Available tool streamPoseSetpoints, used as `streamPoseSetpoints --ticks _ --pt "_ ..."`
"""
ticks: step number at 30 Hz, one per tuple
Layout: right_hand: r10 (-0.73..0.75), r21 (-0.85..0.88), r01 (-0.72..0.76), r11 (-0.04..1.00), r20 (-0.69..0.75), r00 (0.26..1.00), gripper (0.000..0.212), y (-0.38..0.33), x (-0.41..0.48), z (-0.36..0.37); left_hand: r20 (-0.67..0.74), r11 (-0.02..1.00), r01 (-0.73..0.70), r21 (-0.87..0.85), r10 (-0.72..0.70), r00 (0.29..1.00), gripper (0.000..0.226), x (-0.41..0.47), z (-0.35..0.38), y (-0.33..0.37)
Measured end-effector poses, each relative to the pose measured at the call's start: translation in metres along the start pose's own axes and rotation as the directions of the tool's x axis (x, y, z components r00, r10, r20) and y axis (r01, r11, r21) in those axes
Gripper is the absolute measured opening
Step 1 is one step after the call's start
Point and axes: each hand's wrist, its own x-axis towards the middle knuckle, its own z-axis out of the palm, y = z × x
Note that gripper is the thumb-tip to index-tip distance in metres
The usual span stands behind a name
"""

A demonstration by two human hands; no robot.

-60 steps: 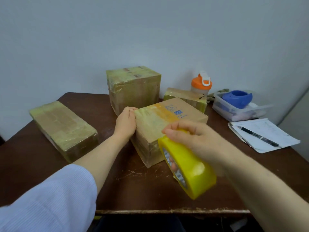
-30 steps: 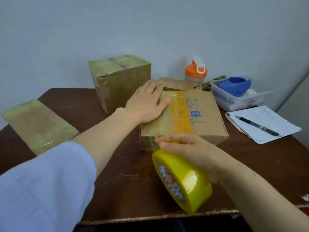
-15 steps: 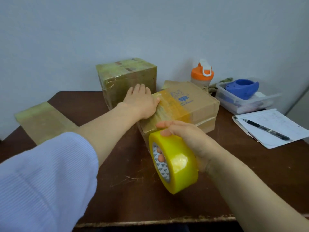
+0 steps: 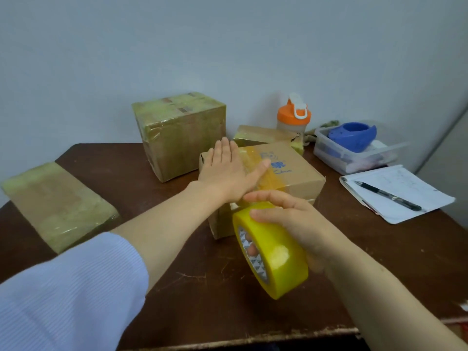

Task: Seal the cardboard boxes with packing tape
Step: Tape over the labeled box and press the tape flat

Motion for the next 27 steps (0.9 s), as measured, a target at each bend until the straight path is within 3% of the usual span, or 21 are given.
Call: streamPoseSetpoints --ticks 4,8,11,12,14,16,18,23,27 --pt "-0.006 0.012 0.006 1.000 0.010 1.000 0.024 -0.001 0.001 0.000 0.126 0.999 0.034 0.002 -0.034 0.991 0.102 0.006 -0.002 -0.003" --pt "0.002 0.020 -0.003 1.000 0.028 1.000 0.024 0.001 0.001 0.001 -0.052 0.998 0.022 0.056 -0.019 0.998 0.091 0.013 0.005 -0.019" --pt "-0.026 0.029 0.027 0.999 -0.015 1.000 0.026 0.002 0.000 -0.001 0.001 0.988 0.028 -0.149 -0.028 1.000 0.076 0.019 0.002 -0.027" --pt "-0.034 0.034 0.035 0.999 -0.023 0.999 0.028 0.002 -0.001 -0.001 -0.052 0.971 0.030 -0.238 -0.044 0.998 0.066 0.022 0.000 -0.032" --pt "-0.033 0.040 0.035 0.999 -0.041 0.999 0.031 0.001 -0.003 -0.002 -0.175 0.893 0.068 -0.445 -0.161 0.971 0.050 0.028 -0.002 -0.046" --pt "-0.029 0.048 0.031 0.998 -0.052 0.998 0.032 0.003 -0.003 -0.002 -0.016 0.672 0.173 -0.720 -0.266 0.964 0.042 0.024 0.002 -0.058" --pt "-0.034 0.041 0.037 0.998 -0.062 0.998 0.032 0.003 -0.004 0.000 0.133 0.433 0.239 -0.869 -0.261 0.956 0.028 0.018 0.004 -0.062" --pt "-0.147 0.057 0.150 0.987 -0.040 0.988 0.044 -0.026 -0.015 0.002 0.176 0.374 0.292 -0.880 -0.313 0.933 0.028 0.013 -0.005 -0.068" --pt "-0.279 0.094 0.267 0.959 0.166 0.946 0.063 -0.070 -0.019 0.007 0.341 0.342 0.454 -0.823 -0.342 0.876 0.028 -0.004 -0.014 -0.086"
